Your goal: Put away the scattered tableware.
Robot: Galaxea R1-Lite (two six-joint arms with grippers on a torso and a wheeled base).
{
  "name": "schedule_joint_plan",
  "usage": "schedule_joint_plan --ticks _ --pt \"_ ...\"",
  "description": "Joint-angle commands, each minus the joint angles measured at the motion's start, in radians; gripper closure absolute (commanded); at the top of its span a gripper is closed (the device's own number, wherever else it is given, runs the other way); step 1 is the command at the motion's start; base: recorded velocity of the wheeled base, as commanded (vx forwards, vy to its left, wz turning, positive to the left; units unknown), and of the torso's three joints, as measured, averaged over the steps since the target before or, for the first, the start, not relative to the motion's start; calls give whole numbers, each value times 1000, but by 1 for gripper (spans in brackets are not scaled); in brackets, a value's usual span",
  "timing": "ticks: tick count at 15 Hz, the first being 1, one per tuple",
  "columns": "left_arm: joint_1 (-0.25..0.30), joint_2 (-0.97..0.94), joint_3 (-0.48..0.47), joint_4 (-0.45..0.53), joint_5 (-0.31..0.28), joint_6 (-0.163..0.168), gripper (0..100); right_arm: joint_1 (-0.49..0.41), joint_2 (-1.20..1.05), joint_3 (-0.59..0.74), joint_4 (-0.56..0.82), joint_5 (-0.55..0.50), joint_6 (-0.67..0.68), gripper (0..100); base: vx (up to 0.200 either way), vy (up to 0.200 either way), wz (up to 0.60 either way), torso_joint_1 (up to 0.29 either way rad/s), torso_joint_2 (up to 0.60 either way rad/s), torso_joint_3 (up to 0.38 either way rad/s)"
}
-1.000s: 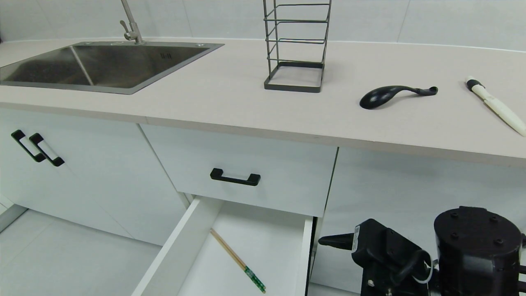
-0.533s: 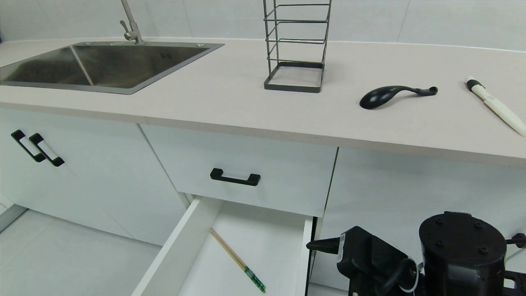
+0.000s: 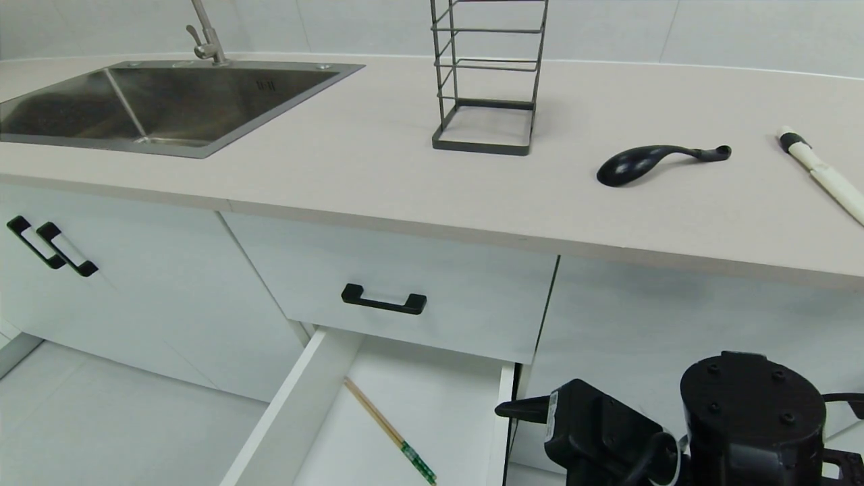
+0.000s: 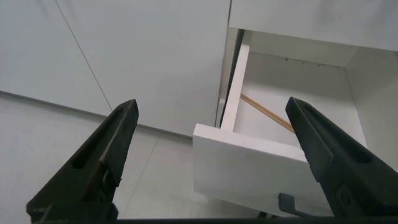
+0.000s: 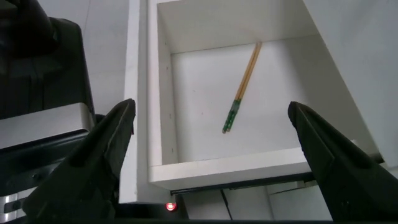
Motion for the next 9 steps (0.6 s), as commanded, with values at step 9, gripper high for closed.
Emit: schedule_joint_plan --ticks 9 --pt "-1 0 0 -1 0 -1 0 14 -6 -60 100 2 -1 0 0 0 0 197 -525 -229"
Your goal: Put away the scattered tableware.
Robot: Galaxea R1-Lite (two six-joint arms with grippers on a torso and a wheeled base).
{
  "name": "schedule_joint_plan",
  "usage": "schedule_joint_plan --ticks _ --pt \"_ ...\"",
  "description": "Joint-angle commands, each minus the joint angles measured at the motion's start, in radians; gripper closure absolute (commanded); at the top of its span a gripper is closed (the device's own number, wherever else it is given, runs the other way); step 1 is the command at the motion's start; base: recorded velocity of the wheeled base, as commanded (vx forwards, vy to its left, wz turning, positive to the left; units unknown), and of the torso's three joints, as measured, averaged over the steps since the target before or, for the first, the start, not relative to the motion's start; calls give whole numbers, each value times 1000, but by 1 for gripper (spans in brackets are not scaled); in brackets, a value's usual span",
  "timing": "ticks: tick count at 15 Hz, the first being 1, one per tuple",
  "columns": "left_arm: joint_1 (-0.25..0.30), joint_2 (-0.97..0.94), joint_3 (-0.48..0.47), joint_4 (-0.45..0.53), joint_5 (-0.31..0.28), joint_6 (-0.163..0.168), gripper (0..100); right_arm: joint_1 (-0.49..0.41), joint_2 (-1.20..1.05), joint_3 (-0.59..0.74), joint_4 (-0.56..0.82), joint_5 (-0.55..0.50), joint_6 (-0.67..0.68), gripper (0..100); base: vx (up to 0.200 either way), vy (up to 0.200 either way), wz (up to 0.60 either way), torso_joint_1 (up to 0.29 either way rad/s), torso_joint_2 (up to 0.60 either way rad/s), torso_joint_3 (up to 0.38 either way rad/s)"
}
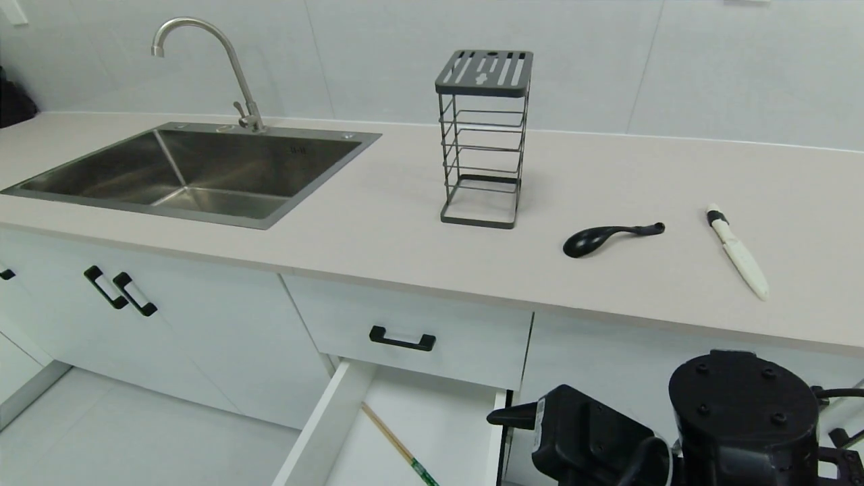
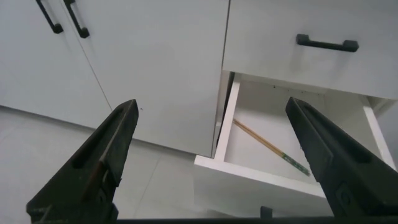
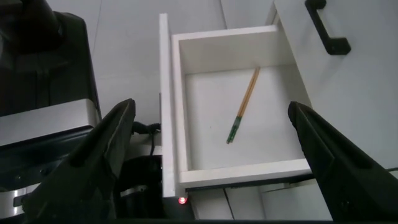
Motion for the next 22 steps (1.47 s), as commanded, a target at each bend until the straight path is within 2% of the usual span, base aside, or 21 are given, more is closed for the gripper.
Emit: schedule_joint_plan --ticks 1,8,15,17,19,22 --pt "1 0 0 1 0 0 0 0 -4 -24 24 0 -1 0 0 0 0 286 -486 -207" --pt "-1 0 0 1 0 0 0 -8 3 -191 257 3 1 0 0 0 0 335 -491 -242" --pt "-1 0 0 1 0 0 0 -86 35 -228 311 9 9 0 0 0 0 289 -548 -267" --pt "-1 0 0 1 0 0 0 -108 33 -236 390 48 9 0 0 0 0 293 -583 -286" --pt "1 0 0 1 0 0 0 -125 35 -240 406 95 7 0 0 0 0 305 -596 -281" --pt "-1 0 0 1 0 0 0 -172 35 -217 404 100 9 0 0 0 0 54 -117 -47"
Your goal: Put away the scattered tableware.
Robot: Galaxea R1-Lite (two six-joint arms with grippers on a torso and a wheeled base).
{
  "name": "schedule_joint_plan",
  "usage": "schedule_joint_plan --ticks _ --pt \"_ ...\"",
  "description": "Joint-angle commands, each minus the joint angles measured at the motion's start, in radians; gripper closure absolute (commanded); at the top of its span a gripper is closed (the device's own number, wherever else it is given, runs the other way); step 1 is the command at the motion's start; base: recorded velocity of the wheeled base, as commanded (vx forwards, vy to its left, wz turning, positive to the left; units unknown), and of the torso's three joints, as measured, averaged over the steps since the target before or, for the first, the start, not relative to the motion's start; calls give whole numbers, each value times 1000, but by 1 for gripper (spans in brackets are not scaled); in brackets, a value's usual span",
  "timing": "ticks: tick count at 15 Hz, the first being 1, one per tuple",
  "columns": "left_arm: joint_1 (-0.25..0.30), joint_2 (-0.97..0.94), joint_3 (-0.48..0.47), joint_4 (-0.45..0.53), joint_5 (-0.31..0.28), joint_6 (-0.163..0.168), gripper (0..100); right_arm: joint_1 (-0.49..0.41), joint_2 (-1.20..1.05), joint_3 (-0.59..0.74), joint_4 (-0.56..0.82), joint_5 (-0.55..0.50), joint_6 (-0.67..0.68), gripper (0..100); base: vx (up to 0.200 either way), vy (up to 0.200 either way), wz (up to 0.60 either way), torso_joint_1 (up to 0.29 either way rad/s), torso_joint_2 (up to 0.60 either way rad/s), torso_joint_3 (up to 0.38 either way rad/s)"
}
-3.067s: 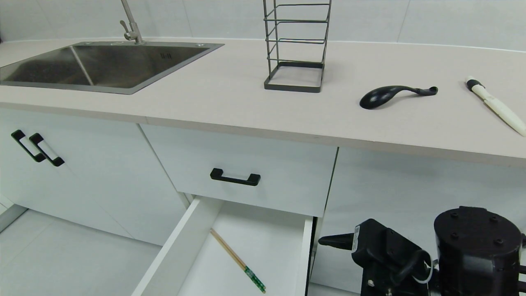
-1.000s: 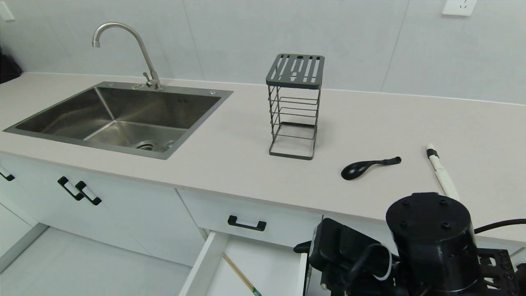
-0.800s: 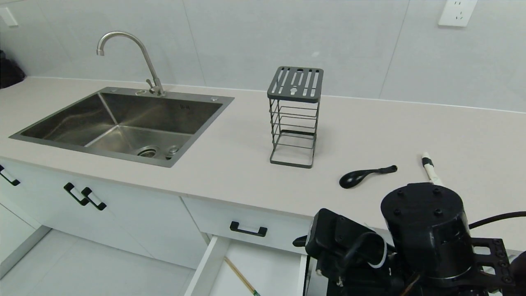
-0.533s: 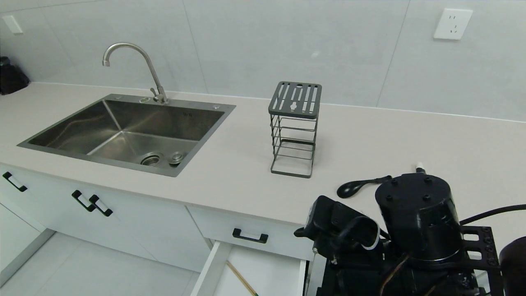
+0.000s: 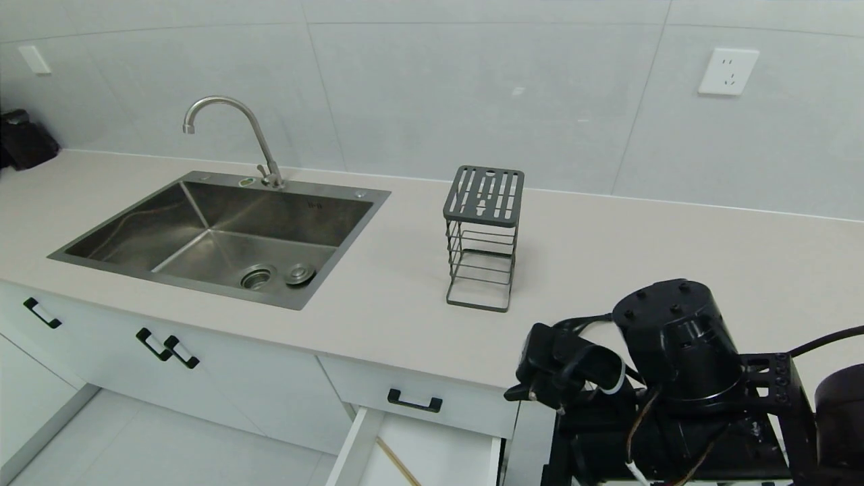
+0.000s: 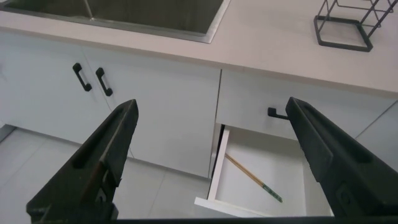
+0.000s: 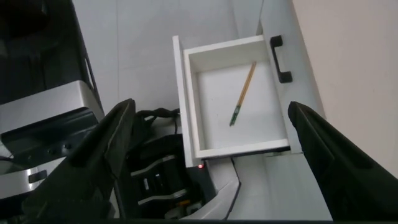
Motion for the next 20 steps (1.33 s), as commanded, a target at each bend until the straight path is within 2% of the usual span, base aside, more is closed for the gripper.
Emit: schedule_joint_plan --ticks 1,4,7,10,12,14,15,20 --pt "1 0 0 0 0 0 0 -28 2 21 -1 -2 0 0 0 0 0 0 0 0" --pt "-1 0 0 0 0 0 0 -72 4 61 -11 -25 6 0 0 0 0 0 0 0" --pt "1 0 0 0 0 0 0 -97 -9 184 -129 -75 4 0 0 0 0 0 0 0" --pt "1 0 0 0 0 0 0 -111 -7 204 -149 -85 3 0 0 0 0 0 0 0" --pt "-1 0 0 0 0 0 0 -172 -9 194 -161 -166 0 0 0 0 0 0 0 0" --pt "-1 0 0 0 0 0 0 -207 -12 196 -163 -172 -2 0 0 0 0 0 0 0" --pt "1 0 0 0 0 0 0 -265 -9 194 -163 -181 -8 0 0 0 0 0 0 0" --pt "-1 0 0 0 0 0 0 -399 21 202 -164 -135 -187 0 0 0 0 0 0 0"
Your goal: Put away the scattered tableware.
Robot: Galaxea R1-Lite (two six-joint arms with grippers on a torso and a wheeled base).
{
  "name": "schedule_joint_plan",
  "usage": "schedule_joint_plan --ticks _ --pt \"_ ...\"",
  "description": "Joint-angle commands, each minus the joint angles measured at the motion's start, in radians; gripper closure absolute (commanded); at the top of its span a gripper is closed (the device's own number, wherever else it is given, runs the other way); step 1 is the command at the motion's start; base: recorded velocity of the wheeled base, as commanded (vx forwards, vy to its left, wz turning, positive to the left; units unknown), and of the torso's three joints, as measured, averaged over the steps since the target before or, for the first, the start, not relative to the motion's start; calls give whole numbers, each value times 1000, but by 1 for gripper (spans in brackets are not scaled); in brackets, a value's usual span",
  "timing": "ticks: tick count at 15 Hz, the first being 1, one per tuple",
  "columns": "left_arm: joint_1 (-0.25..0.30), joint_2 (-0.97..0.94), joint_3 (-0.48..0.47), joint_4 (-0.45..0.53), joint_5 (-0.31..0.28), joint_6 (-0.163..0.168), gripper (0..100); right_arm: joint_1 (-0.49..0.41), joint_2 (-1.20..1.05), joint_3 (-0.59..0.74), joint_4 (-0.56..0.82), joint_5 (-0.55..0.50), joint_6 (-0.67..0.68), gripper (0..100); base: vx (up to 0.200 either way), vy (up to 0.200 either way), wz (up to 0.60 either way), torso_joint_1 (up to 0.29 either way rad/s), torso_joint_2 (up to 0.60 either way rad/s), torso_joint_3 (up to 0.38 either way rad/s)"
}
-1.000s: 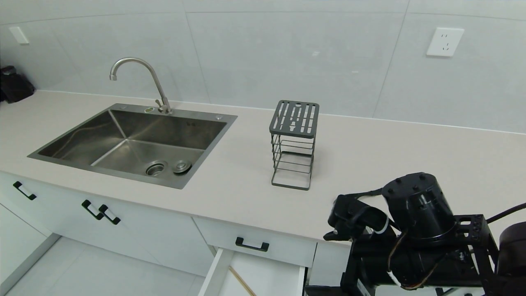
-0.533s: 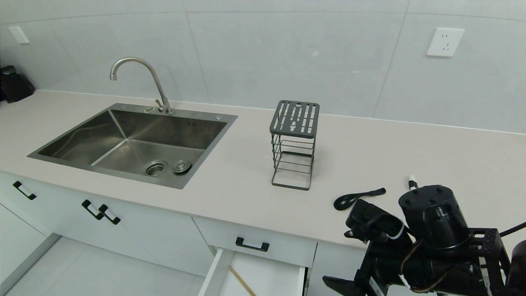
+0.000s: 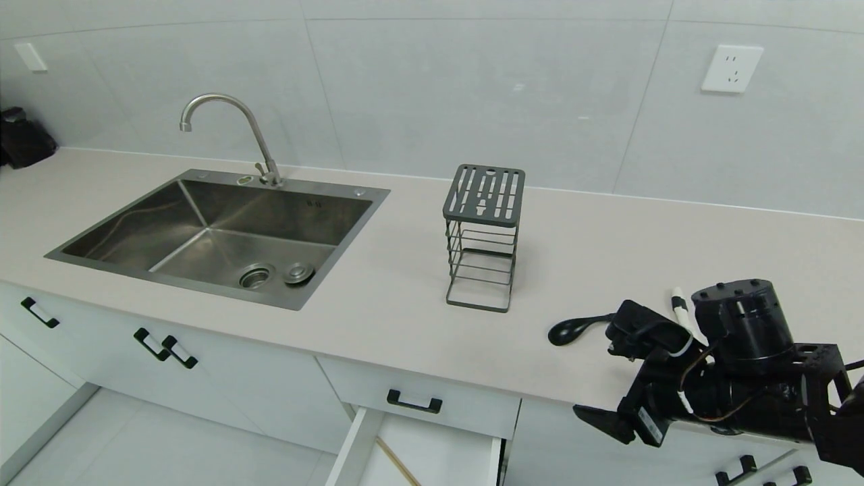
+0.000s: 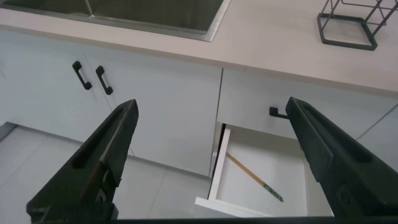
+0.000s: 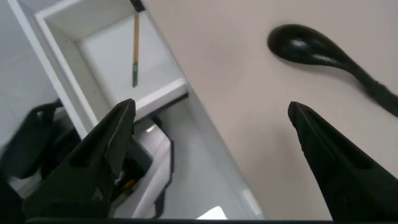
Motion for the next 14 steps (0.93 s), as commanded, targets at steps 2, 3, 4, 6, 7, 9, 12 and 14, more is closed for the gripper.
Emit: schedule_joint_plan --ticks 2,3,4,6,7,9,12,14 --pt "-1 0 0 0 0 0 0 -108 19 2 0 12 -57 0 0 0 0 0 0 0" --pt "1 0 0 0 0 0 0 -166 22 0 0 34 -93 0 0 0 0 0 0 0" --pt "-1 0 0 0 0 0 0 -198 22 0 -2 55 -114 0 0 0 0 0 0 0" --pt "-1 0 0 0 0 0 0 -234 22 2 -6 75 -131 0 0 0 0 0 0 0" --pt "1 0 0 0 0 0 0 -251 28 2 -14 88 -131 0 0 0 0 0 0 0" --pt "-1 0 0 0 0 0 0 -255 39 -1 -23 89 -128 0 0 0 0 0 0 0" --pt "-1 0 0 0 0 0 0 -266 91 -41 -31 86 -125 0 0 0 0 0 0 0" --pt "1 0 0 0 0 0 0 -275 143 -110 -31 92 -128 0 0 0 0 0 0 0"
